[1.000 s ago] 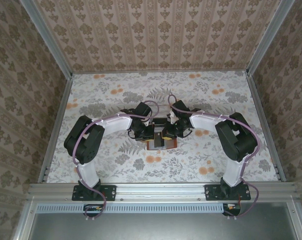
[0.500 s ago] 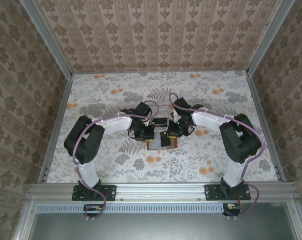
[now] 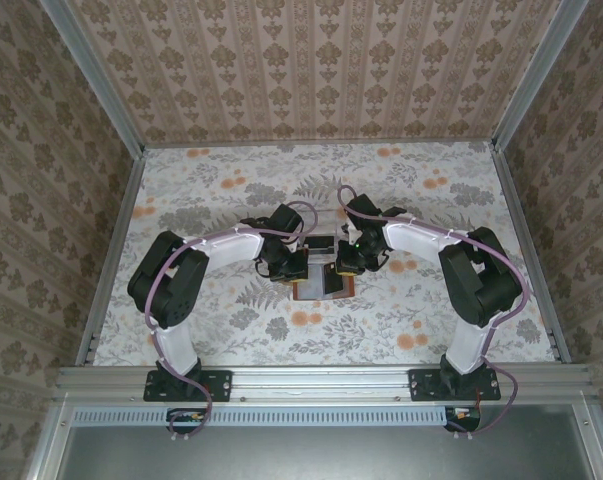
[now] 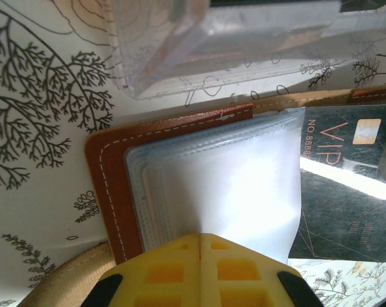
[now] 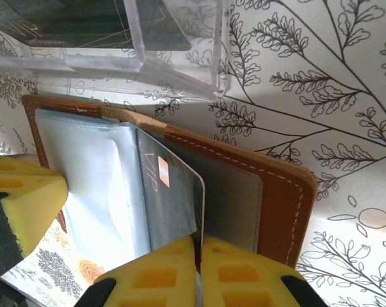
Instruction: Take the credit cards out of the card holder
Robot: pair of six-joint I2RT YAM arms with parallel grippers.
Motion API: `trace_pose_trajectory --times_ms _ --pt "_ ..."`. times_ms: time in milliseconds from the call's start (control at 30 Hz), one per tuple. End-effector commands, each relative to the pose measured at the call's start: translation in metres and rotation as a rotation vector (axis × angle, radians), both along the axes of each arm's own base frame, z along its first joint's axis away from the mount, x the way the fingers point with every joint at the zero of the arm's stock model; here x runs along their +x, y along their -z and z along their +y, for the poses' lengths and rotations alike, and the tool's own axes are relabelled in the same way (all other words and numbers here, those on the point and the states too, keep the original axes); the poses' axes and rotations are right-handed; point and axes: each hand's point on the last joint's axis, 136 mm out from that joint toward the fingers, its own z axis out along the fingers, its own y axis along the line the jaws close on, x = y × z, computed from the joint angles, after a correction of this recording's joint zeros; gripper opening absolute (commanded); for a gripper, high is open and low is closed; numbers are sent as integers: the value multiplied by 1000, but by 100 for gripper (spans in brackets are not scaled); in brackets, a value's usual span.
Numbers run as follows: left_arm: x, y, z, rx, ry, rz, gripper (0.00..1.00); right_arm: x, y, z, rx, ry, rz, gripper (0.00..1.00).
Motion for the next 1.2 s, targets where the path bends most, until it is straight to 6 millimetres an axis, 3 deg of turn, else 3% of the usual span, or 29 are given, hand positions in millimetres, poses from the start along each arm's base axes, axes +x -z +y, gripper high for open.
trace_pose_trajectory --times_ms 0,333,667,867,1167 --pt "-5 9 12 60 8 27 2 0 -4 -9 -44 4 -8 10" --pt "-3 8 10 58 8 27 2 -7 -9 17 95 21 34 17" --pt "-3 7 10 58 14 24 2 -10 -9 14 76 28 34 12" --pt "-2 5 14 69 20 17 2 -6 -21 12 66 25 4 9" --pt "1 -3 17 77 21 -7 2 2 -55 -3 -11 -53 -100 6"
